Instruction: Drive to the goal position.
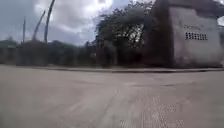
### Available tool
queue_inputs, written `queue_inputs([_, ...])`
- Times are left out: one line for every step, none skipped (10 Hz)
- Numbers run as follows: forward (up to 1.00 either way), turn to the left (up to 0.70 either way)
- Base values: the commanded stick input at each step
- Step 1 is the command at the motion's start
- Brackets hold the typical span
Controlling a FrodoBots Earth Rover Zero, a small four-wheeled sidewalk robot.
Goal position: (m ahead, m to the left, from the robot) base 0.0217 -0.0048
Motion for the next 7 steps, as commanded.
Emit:
queue_inputs([0.0,0.99])
queue_inputs([0.0,0.99])
queue_inputs([0.0,0.98])
queue_inputs([0.0,0.98])
queue_inputs([0.0,0.99])
queue_inputs([0.0,0.98])
queue_inputs([0.0,0.98])
